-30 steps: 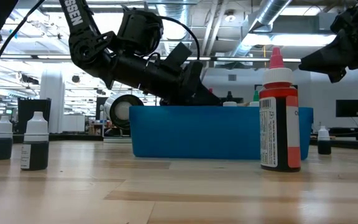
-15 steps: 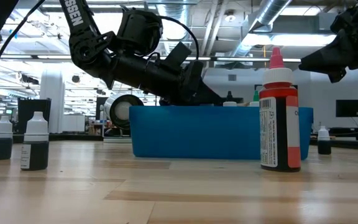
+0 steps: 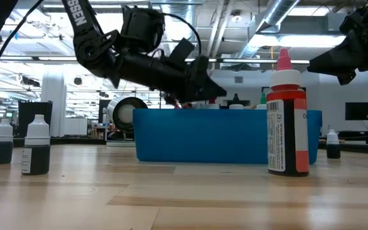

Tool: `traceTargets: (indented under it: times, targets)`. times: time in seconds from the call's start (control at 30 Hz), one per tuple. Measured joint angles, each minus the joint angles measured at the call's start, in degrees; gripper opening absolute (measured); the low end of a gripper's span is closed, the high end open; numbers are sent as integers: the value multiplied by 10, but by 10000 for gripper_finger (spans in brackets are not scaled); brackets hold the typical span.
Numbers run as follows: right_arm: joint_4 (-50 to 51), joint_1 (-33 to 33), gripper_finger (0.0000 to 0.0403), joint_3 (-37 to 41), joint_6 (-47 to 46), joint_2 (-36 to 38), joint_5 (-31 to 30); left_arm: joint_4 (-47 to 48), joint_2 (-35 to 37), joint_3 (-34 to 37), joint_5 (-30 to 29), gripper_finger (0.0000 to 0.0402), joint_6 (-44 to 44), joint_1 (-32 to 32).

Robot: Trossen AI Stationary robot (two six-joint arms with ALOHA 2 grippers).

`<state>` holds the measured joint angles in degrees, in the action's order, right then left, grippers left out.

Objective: Pick & Place food coloring
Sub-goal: Put the large orange food coloring bottle into the blue bin

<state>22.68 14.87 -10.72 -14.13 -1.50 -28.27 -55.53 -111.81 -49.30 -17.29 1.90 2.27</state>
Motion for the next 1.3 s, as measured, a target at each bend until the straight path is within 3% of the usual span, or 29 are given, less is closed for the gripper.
traceTargets:
  times: [0.4, 0.83, 1.3]
  targets:
    - [0, 0, 98, 0, 0, 0, 0, 55, 137, 0, 1, 193, -75, -3]
    - [0, 0, 98, 0, 1, 0, -1, 328, 331, 0, 1, 193, -38, -25]
    - [-12, 0, 98, 0, 2, 0, -1, 403, 349, 0, -10, 193, 3, -25]
